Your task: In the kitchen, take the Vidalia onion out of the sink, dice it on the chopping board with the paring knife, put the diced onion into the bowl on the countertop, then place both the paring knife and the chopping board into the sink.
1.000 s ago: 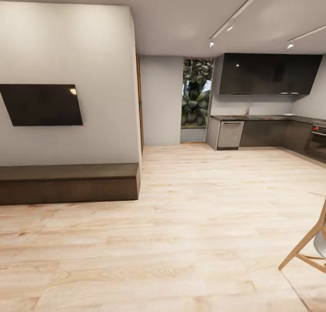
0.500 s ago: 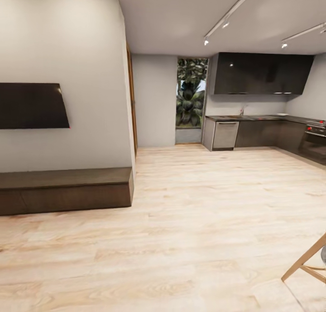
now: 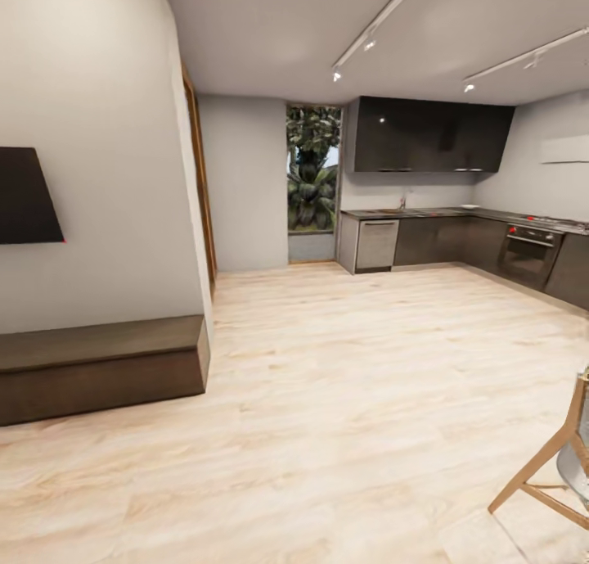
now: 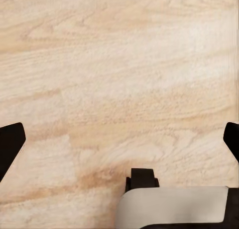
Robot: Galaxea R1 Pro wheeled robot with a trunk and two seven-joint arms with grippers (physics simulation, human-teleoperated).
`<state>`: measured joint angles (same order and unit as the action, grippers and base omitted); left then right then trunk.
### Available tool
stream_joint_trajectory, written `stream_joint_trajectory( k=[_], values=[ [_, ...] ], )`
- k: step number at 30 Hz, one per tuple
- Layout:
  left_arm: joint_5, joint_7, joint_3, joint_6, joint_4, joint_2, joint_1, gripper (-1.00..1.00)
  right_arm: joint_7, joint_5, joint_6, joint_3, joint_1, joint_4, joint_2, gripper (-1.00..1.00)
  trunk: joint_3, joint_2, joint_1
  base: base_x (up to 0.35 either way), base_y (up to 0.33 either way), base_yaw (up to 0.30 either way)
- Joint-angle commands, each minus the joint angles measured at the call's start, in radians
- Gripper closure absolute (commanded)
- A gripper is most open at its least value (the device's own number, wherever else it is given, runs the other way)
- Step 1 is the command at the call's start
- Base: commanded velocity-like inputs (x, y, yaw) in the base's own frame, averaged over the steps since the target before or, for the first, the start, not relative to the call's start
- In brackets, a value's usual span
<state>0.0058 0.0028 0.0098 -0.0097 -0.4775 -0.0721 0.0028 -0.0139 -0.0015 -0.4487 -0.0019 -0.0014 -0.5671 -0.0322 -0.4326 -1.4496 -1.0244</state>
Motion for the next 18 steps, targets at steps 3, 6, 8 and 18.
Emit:
stream_joint_trajectory(
  k=[3, 6, 8, 18],
  values=[
    [0.001, 0.000, 0.001, -0.001, -0.001, 0.000, 0.000, -1.00, -0.001, 0.000, -0.002, 0.000, 0.000, 0.000, 0.000, -1.00, 0.000, 0.000, -0.001, 0.317, 0.000, -0.235],
    [0.000, 0.000, 0.001, -0.001, -0.001, 0.000, 0.000, -1.00, -0.001, 0.000, -0.002, 0.000, 0.000, 0.000, 0.000, -1.00, 0.000, 0.000, -0.001, 0.317, 0.000, -0.227],
    [0.001, 0.000, 0.001, -0.001, -0.001, 0.000, 0.000, -1.00, -0.001, 0.000, -0.002, 0.000, 0.000, 0.000, 0.000, -1.00, 0.000, 0.000, -0.001, 0.317, 0.000, -0.208],
    [0.000, 0.000, 0.001, -0.001, -0.002, 0.000, 0.000, -1.00, -0.001, 0.000, -0.002, 0.000, 0.000, 0.000, 0.000, -1.00, 0.000, 0.000, -0.001, 0.317, 0.000, -0.047]
  ],
)
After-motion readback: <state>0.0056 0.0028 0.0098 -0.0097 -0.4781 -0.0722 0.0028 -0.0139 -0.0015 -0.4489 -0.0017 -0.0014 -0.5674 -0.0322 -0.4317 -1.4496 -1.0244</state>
